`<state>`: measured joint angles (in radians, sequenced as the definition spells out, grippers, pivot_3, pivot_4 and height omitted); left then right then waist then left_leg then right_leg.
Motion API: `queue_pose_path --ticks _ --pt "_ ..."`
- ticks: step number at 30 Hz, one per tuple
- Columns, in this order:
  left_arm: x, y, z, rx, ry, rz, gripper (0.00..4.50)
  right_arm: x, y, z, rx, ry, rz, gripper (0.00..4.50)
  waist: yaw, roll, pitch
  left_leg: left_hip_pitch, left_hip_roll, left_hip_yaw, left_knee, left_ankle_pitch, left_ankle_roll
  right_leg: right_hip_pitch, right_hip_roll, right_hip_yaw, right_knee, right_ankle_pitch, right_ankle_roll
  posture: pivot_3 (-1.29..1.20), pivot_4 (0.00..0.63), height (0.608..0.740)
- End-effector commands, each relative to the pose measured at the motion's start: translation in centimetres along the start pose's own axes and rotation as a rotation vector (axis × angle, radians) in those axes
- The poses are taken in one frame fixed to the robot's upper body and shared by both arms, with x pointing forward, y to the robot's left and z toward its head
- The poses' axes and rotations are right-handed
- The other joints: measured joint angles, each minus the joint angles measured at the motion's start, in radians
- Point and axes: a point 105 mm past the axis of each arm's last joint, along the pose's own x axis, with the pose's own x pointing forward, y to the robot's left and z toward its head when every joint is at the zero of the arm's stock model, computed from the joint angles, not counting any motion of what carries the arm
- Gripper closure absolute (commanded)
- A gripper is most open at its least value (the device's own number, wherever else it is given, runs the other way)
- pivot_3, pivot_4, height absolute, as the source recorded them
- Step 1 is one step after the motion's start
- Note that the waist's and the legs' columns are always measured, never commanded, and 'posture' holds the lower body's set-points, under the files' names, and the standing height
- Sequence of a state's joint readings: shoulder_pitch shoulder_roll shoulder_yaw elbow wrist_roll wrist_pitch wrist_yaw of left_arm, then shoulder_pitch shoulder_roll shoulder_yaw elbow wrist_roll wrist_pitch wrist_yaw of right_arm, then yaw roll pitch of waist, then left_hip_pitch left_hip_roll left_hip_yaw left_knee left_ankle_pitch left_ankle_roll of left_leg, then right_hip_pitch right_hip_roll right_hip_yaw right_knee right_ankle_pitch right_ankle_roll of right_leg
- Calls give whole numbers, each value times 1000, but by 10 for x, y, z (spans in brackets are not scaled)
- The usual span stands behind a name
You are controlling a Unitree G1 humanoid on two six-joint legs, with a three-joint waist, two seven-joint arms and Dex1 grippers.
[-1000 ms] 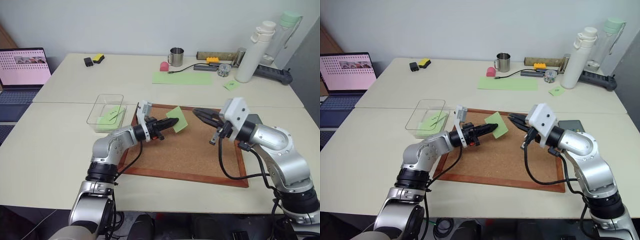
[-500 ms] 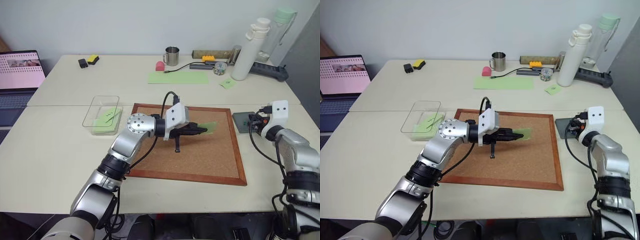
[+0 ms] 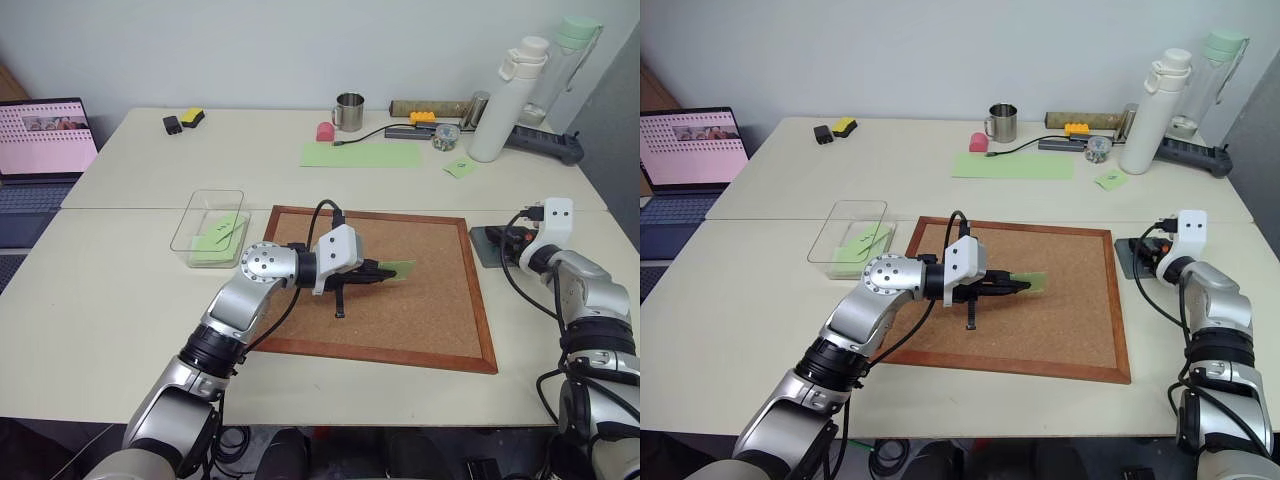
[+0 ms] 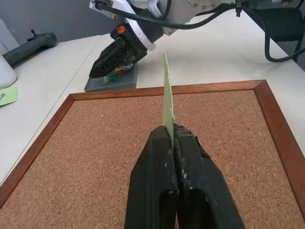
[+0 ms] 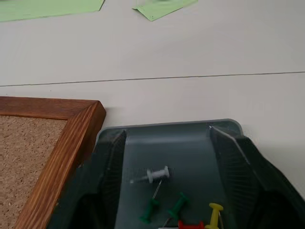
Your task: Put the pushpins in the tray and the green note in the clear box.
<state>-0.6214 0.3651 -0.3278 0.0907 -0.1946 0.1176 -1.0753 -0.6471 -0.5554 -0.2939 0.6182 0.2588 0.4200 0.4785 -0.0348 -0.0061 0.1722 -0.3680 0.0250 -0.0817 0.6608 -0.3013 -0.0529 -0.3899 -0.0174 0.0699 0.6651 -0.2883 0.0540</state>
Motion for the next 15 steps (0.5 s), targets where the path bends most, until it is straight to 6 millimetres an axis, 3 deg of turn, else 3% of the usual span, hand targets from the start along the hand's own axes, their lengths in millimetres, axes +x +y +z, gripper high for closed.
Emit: queue_pose_path --ticks 1,4,7,11,15 --pt "0 8 17 44 -53 37 4500 -9 -9 34 -26 -117 -16 1733 0 0 0 0 0 0 0 0 0 0 0 0 0 0 0 0 150 740" --pt "-7 24 29 -42 -109 116 4500 -18 4 52 -90 -194 58 1733 1 0 0 0 0 0 0 0 0 0 0 0 0 0 0 0 150 740" --pt "-31 51 39 -122 -143 274 4500 -42 61 66 -177 -262 364 1733 1 0 0 -1 0 -1 0 0 0 0 0 -1 0 0 0 0 150 740" --pt "-86 87 36 -160 -82 606 4500 -87 127 69 -184 -268 682 1733 -12 1 0 -1 2 -2 0 0 0 0 2 -1 0 0 1 0 150 740" --pt "-168 112 12 -203 59 1086 4500 -122 184 78 -146 -286 915 1733 -12 1 0 -1 2 -4 0 0 0 0 1 -2 0 0 1 0 150 740"
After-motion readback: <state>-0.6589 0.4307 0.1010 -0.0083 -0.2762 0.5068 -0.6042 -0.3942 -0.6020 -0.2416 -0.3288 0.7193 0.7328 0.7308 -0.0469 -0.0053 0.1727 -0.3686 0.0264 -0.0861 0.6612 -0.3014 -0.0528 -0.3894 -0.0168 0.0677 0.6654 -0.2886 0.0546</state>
